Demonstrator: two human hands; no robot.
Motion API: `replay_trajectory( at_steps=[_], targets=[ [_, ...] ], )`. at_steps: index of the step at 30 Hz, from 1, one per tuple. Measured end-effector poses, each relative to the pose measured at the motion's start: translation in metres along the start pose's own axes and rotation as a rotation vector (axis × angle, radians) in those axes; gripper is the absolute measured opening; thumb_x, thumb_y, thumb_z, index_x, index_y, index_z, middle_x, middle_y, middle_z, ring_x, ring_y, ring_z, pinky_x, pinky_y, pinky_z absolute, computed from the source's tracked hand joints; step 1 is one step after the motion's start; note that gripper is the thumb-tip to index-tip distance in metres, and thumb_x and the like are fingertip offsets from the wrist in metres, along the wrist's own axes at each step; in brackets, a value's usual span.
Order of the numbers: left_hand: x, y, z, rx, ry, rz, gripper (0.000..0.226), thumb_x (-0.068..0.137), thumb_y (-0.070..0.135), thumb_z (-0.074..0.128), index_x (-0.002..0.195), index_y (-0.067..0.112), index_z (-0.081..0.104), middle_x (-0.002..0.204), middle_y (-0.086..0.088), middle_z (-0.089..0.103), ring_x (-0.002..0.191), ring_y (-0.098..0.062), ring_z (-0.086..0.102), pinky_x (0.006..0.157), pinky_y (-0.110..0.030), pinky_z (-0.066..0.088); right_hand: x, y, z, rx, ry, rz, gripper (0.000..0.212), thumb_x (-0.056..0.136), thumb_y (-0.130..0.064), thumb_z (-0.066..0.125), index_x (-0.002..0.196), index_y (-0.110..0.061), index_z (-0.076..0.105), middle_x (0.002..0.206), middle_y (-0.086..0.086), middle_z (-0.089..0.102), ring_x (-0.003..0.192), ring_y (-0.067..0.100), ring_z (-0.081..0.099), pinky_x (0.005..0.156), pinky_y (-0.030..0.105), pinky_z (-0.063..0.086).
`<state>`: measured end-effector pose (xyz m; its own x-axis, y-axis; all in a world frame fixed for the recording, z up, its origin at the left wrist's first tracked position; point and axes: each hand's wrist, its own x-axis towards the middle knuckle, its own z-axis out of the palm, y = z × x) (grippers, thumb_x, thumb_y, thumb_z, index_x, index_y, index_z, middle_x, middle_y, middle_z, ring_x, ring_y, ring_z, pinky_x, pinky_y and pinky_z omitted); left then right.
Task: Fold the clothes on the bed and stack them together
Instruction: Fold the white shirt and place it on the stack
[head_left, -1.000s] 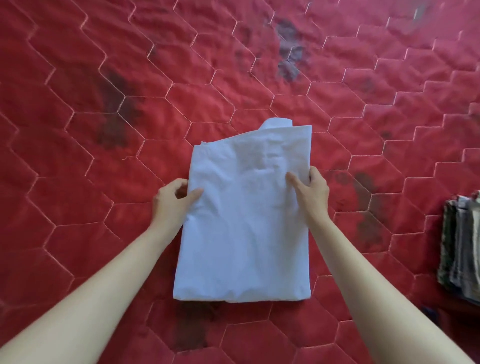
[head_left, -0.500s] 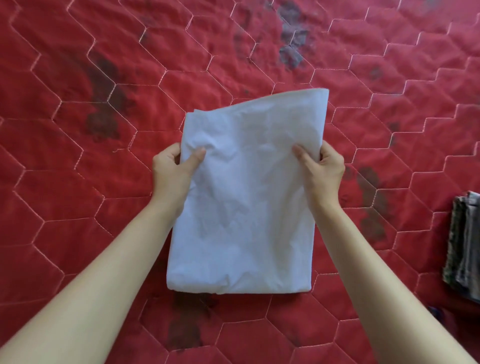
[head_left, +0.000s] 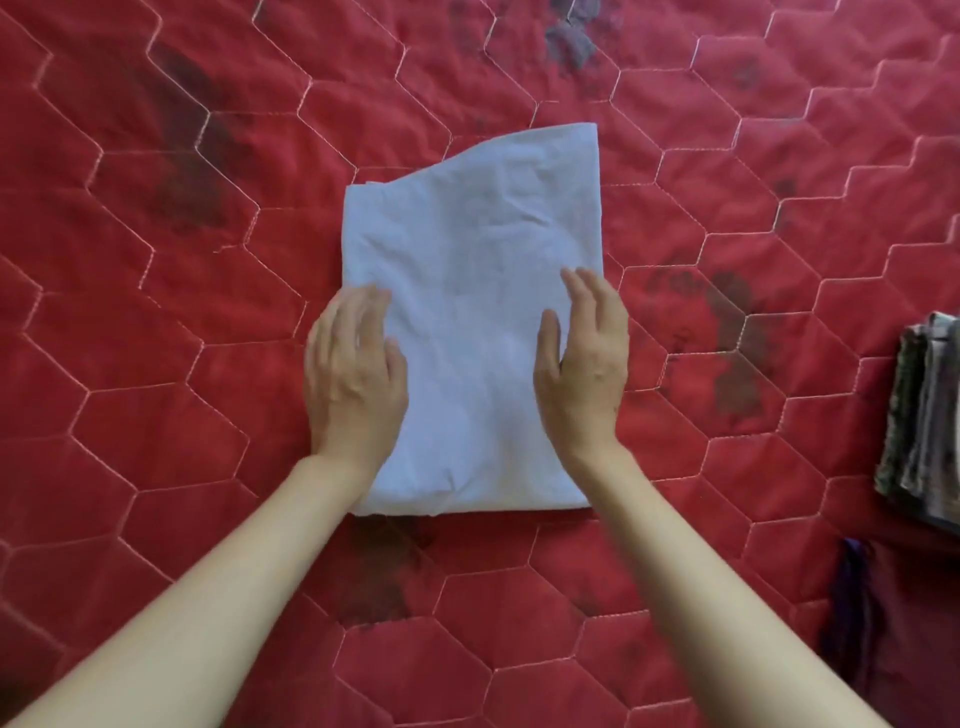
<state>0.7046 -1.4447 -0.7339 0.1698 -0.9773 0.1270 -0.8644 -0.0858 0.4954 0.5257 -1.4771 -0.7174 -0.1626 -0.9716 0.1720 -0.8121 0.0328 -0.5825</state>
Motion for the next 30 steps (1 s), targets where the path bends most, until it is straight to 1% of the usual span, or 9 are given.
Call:
replay_trajectory(
  at_steps=[4, 12, 17, 19, 21, 23, 25, 27, 30],
  targets=[
    [-0.105, 0.013, 0.001, 0.243, -0.291, 0.319, 0.058, 0.086, 0.009, 0.049, 0.143, 0.004, 0.043, 0.153, -0.014, 0.034, 0.143, -0.034, 0.028, 0.114, -0.054, 0.025, -0.105, -0.006, 0.0, -0.077, -0.207, -0.185, 0.038, 0.094, -0.002, 0.046, 0.13, 0.004, 0.055, 0.14, 0.02, 0.05, 0.135, 0.035, 0.042, 0.113, 0.05, 0.031],
    [-0.102, -0.025, 0.027, 0.339, -0.439, 0.212, 0.055, 0.099, 0.03, 0.024, 0.149, 0.006, 0.03, 0.157, -0.015, 0.027, 0.145, -0.03, 0.025, 0.114, -0.054, 0.019, -0.132, 0.022, 0.039, -0.351, -0.393, -0.227, 0.048, 0.1, -0.031, 0.036, 0.142, -0.01, 0.046, 0.149, 0.012, 0.042, 0.14, 0.027, 0.037, 0.114, 0.049, 0.029],
    [-0.116, -0.072, 0.015, 0.333, -0.414, 0.18, 0.058, 0.101, 0.033, 0.02, 0.152, 0.006, 0.019, 0.16, -0.014, 0.018, 0.147, -0.029, 0.019, 0.117, -0.052, 0.017, -0.146, 0.09, 0.0, -0.517, -0.32, 0.035, 0.054, 0.101, -0.037, 0.025, 0.151, -0.018, 0.028, 0.158, 0.008, 0.025, 0.147, 0.026, 0.021, 0.118, 0.053, 0.017],
    [-0.119, -0.071, 0.009, 0.305, -0.412, 0.125, 0.059, 0.101, 0.035, 0.021, 0.152, 0.005, 0.016, 0.16, -0.013, 0.018, 0.147, -0.029, 0.016, 0.118, -0.053, 0.015, -0.148, 0.102, -0.017, -0.482, -0.336, 0.118, 0.056, 0.101, -0.038, 0.018, 0.153, -0.018, 0.019, 0.161, 0.006, 0.015, 0.149, 0.022, 0.011, 0.12, 0.048, 0.008],
    [-0.12, -0.067, 0.004, 0.275, -0.398, 0.098, 0.06, 0.1, 0.037, 0.023, 0.152, 0.007, 0.014, 0.16, -0.013, 0.018, 0.148, -0.03, 0.015, 0.118, -0.053, 0.014, -0.146, 0.102, -0.027, -0.349, -0.331, 0.149, 0.055, 0.102, -0.037, 0.025, 0.151, -0.013, 0.025, 0.16, 0.006, 0.018, 0.148, 0.022, 0.013, 0.121, 0.042, 0.007],
    [-0.125, -0.061, -0.002, 0.208, -0.343, 0.031, 0.061, 0.1, 0.039, 0.033, 0.151, 0.007, 0.023, 0.157, -0.015, 0.024, 0.145, -0.031, 0.023, 0.117, -0.05, 0.017, -0.143, 0.098, -0.035, -0.162, -0.24, 0.203, 0.046, 0.101, -0.031, 0.045, 0.14, -0.006, 0.046, 0.15, 0.01, 0.039, 0.14, 0.024, 0.032, 0.117, 0.037, 0.022],
    [-0.13, -0.056, -0.009, 0.079, -0.245, -0.124, 0.061, 0.097, 0.039, 0.052, 0.144, 0.004, 0.039, 0.145, -0.017, 0.044, 0.134, -0.033, 0.04, 0.111, -0.045, 0.028, -0.143, 0.094, -0.043, -0.052, -0.148, 0.266, 0.032, 0.094, -0.027, 0.061, 0.12, -0.008, 0.06, 0.127, 0.005, 0.057, 0.119, 0.019, 0.048, 0.103, 0.033, 0.038],
    [-0.136, -0.054, -0.017, -0.046, -0.191, -0.276, 0.051, 0.088, 0.033, 0.067, 0.13, 0.007, 0.055, 0.12, -0.012, 0.061, 0.112, -0.031, 0.052, 0.097, -0.039, 0.037, -0.144, 0.091, -0.05, 0.045, -0.137, 0.356, 0.021, 0.088, -0.025, 0.069, 0.105, -0.014, 0.064, 0.104, -0.003, 0.061, 0.097, 0.013, 0.053, 0.088, 0.027, 0.044],
    [-0.142, -0.057, -0.03, -0.284, -0.165, -0.444, 0.024, 0.08, 0.025, 0.077, 0.1, 0.018, 0.068, 0.095, 0.002, 0.067, 0.09, -0.02, 0.06, 0.083, -0.028, 0.044, -0.145, 0.087, -0.056, 0.238, -0.142, 0.536, 0.019, 0.082, -0.023, 0.075, 0.098, -0.021, 0.065, 0.094, -0.005, 0.065, 0.081, 0.002, 0.06, 0.077, 0.013, 0.045]
  ],
)
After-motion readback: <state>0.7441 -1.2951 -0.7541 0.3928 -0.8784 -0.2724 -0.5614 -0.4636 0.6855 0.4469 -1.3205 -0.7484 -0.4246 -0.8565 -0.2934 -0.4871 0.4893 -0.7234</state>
